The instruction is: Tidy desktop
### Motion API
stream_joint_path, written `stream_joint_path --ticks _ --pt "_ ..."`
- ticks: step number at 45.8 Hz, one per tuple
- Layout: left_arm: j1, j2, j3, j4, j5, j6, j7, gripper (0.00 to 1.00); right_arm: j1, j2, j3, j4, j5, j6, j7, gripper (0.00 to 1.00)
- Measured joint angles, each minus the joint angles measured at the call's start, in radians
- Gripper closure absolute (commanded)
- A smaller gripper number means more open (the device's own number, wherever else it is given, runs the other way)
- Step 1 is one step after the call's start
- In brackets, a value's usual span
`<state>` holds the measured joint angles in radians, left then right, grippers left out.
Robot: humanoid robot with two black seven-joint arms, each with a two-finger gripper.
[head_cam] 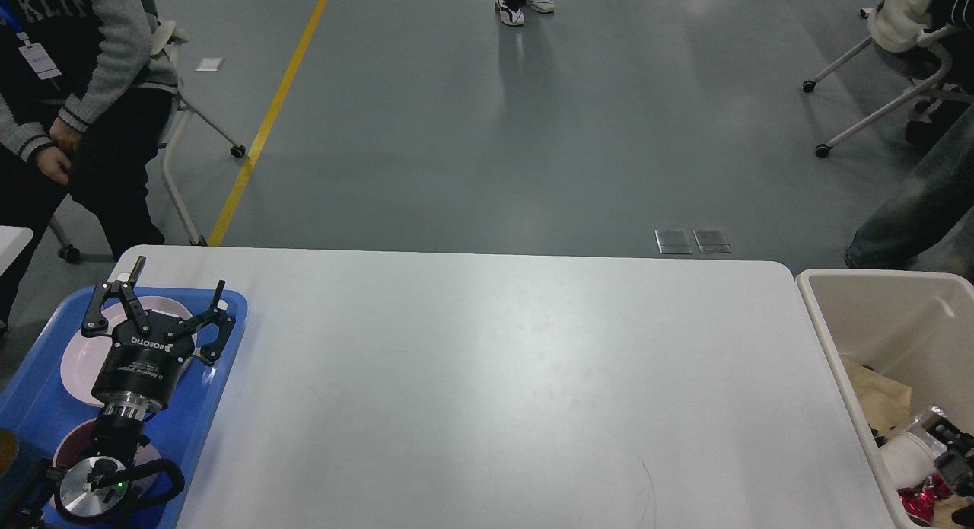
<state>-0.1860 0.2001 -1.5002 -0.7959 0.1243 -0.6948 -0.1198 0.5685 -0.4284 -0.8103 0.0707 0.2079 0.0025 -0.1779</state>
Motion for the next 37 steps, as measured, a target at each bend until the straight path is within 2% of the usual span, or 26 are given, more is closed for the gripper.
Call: stream_joint_path --ticks 5,12,18,27,33,37 --pt "0.0 0.0 0.0 0.0 0.0 0.0 0.0 0.03 0.054 -0.03 0.159 -0.003 0.046 0.004 0.002 0.0" --pt "0.0 0.0 0.0 0.0 0.0 0.0 0.0 0.03 0.167 -0.124 0.514 0.017 0.072 0.013 0.003 0.0" --pt "0.0 0.0 0.0 0.0 0.0 0.0 0.0 0.03 0.275 -0.162 0.812 0.125 0.073 0.017 0.02 0.0" --pt "0.0 -0.001 0.0 0.0 0.0 0.0 0.0 0.03 0.266 -0.221 1.391 0.392 0.072 0.025 0.089 0.0" --pt "0.0 -0.001 0.0 0.0 0.0 0.0 0.0 0.03 0.146 -0.216 1.624 0.549 0.011 0.073 0.112 0.0" --pt "0.0 0.0 0.0 0.0 0.0 0.0 0.0 0.03 0.066 -0.165 1.746 0.615 -0.118 0.101 0.2 0.0"
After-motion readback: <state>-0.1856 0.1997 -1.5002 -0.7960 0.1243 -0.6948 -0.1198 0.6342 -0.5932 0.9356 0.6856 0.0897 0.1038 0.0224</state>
